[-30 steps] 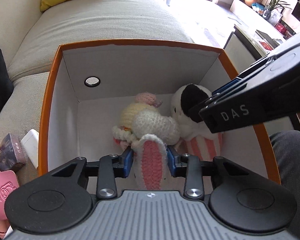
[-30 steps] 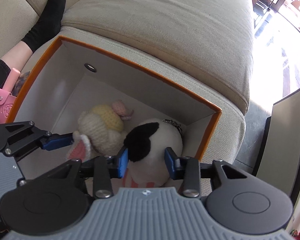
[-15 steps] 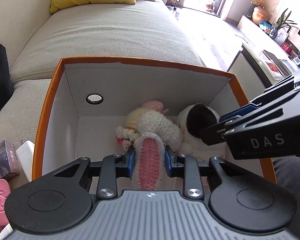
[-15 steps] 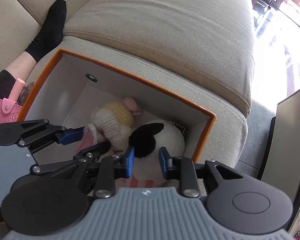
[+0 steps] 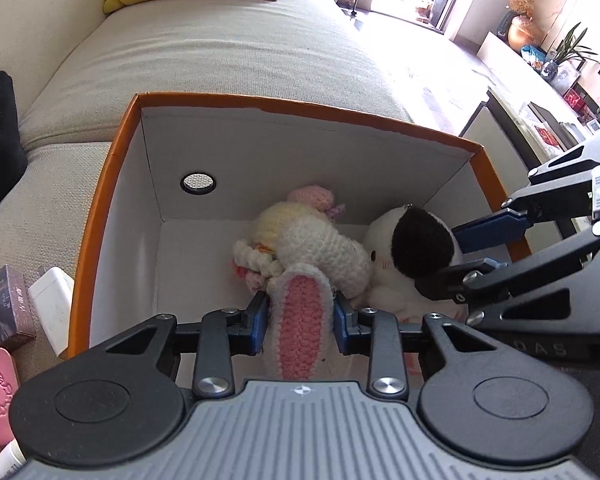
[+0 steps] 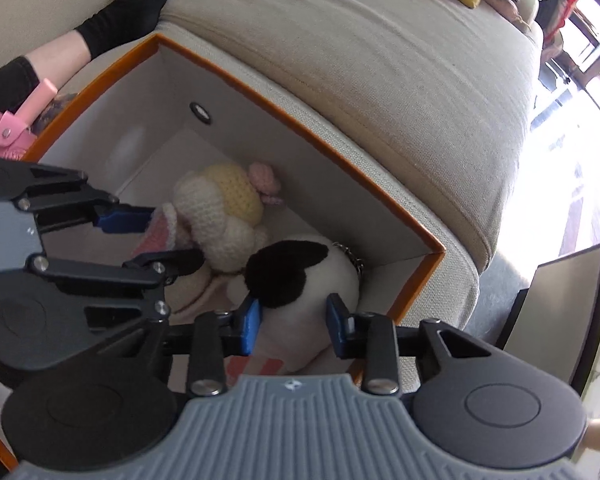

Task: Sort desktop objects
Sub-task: 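Open both grippers to release the plushes inside the box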

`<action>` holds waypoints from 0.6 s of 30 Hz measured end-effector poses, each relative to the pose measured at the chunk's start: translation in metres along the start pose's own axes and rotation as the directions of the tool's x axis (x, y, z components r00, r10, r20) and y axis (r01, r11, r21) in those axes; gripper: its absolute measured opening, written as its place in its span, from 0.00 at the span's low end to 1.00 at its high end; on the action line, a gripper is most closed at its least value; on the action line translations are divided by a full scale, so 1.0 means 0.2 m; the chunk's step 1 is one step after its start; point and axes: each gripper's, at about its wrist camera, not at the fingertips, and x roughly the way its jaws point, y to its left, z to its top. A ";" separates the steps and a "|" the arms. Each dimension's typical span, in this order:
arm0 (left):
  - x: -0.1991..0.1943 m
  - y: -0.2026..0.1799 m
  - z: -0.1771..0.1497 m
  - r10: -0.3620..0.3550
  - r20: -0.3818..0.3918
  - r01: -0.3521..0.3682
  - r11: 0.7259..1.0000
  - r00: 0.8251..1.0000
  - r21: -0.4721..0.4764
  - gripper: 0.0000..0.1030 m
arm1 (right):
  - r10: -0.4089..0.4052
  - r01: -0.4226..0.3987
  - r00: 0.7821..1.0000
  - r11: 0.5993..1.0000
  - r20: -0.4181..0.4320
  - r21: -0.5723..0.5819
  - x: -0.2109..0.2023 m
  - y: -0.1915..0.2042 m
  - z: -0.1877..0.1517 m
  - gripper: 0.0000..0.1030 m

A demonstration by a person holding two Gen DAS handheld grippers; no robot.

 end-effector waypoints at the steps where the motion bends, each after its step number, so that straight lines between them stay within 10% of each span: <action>1: 0.01 0.00 0.01 -0.009 -0.002 0.009 1.000 1.000 -0.009 0.34 | 0.002 -0.002 1.000 1.000 0.002 -0.011 0.00 0.00 0.00 0.34; 14: 0.00 -0.01 0.01 -0.011 -0.006 0.011 1.000 1.000 0.010 0.34 | 0.009 -0.008 0.999 1.000 0.044 -0.020 -0.03 -0.02 -0.06 0.37; 18: -0.04 0.00 0.00 -0.001 0.011 0.001 1.000 1.000 0.007 0.52 | -0.008 0.009 0.999 1.000 0.049 -0.012 -0.08 -0.03 -0.08 0.41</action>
